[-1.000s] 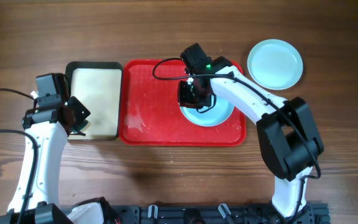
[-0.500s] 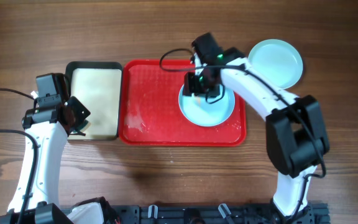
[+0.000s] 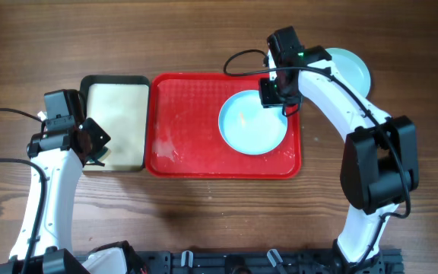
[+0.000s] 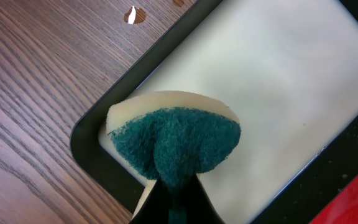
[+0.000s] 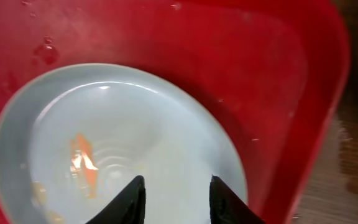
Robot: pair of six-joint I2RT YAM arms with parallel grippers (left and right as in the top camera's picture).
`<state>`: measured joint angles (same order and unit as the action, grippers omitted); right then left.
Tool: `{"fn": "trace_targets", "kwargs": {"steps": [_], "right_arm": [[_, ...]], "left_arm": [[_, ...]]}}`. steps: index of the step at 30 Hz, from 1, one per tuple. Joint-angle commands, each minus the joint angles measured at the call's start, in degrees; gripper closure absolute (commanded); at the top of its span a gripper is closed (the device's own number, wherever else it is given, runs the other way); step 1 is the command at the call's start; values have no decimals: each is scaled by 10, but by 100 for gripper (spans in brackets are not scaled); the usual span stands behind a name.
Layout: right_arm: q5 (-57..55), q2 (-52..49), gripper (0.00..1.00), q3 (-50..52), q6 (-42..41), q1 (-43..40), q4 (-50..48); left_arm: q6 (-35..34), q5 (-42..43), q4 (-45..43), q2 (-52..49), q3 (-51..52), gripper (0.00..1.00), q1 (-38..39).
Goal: Clean dirty plates on tray and stack at the side
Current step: 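Grasp the light-blue plate rim on the red tray with the right gripper, then slide the light-blue plate left toward the tray center with the right gripper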
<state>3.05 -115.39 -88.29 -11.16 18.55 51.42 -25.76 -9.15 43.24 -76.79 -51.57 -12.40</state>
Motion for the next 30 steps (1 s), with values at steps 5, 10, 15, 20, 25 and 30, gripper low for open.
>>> {"fn": "trace_targets", "kwargs": {"steps": [5,10,15,20,25,30], "right_arm": [[-110,12,71,48,37,0,-22],[-110,12,72,75,36,0,-34],[-105,12,87,83,24,0,-31],[-74,12,90,83,14,0,-24],[-73,12,88,83,5,0,-14],[-22,12,89,83,5,0,-12]], "left_arm": [[1,3,-2,9,4,96,-2],[1,3,-2,9,4,96,-2],[1,3,-2,9,4,96,-2],[1,3,-2,9,4,96,-2],[1,3,-2,9,4,96,-2],[1,3,-2,9,4,96,-2]]}}
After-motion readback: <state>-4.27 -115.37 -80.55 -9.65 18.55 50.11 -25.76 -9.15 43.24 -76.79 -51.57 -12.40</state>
